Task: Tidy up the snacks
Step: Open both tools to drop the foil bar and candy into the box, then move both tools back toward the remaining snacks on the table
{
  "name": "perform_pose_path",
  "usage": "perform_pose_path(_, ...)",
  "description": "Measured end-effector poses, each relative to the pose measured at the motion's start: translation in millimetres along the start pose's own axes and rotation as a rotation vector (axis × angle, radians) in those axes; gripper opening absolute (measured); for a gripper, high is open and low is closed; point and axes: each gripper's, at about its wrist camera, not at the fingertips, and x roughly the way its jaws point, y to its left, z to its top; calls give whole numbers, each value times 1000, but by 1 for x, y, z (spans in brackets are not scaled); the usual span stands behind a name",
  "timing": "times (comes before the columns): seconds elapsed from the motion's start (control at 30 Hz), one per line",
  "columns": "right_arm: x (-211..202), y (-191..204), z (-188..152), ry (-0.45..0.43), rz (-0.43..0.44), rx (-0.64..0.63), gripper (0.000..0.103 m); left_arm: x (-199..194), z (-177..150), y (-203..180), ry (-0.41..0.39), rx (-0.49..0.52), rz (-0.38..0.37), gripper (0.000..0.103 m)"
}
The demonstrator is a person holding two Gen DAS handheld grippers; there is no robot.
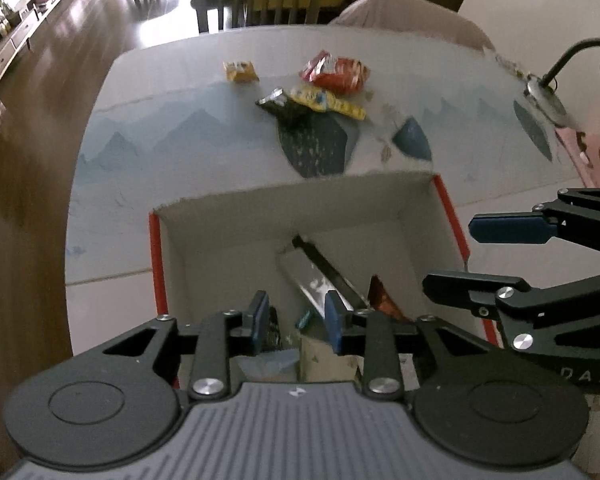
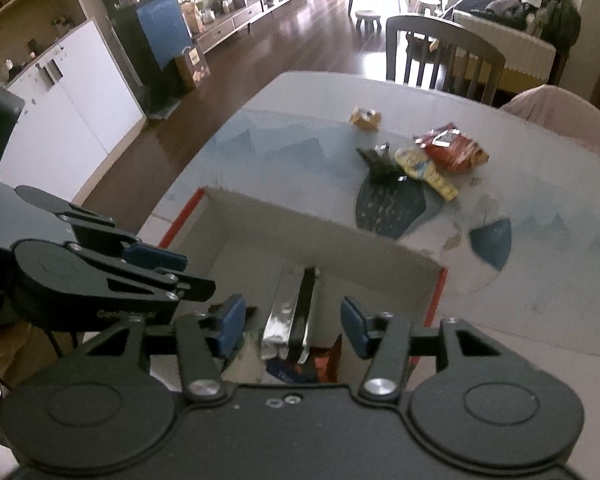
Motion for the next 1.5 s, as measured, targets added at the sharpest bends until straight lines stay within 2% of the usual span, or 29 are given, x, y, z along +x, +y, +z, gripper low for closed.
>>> perform_pose_path(0.2,-14,-10,14,-48,1,-2,62,-13,18,-2,-42,2,8,30)
perform_pose_path(0.23,-15,-12,16,-54,1,-2,65,-15,22,-2,-49,-1,8,32)
perform_pose_path(0.33,-19,-19,24,-79,-6,2,80,-20,32,-2,-81,-10,12,55)
perform_pose_path(0.37,-20,-22,26,-85,-6,6,80,-21,35,-2,-93,-12,16,60)
perform_pose_path(0.6,-18,-47,42,-94,2,40,86,-18,61,-2,-117,-25,22,62)
perform_pose_path(0.7,-16,-57,49,-97,-10,39,99,-14,74,-3,-120,-31,31,64)
perform_pose_path(0.83,-13,-70,63,-102,-5,29,100,-7,94,-3,-132,-51,48,66)
perform_pose_path(0.93,-9,-81,75,-106,-8,20,102,-3,111,-1,-147,-68,57,73)
perform_pose_path(1.1,4,-104,93,-99,-5,14,103,10,141,6,-176,-128,83,79)
perform_pose_path(1.37,37,-140,126,-54,-9,-19,103,49,189,26,-135,-236,131,79)
perform_pose_path(1.5,61,-154,134,-23,3,-46,103,73,211,33,-98,-261,132,79)
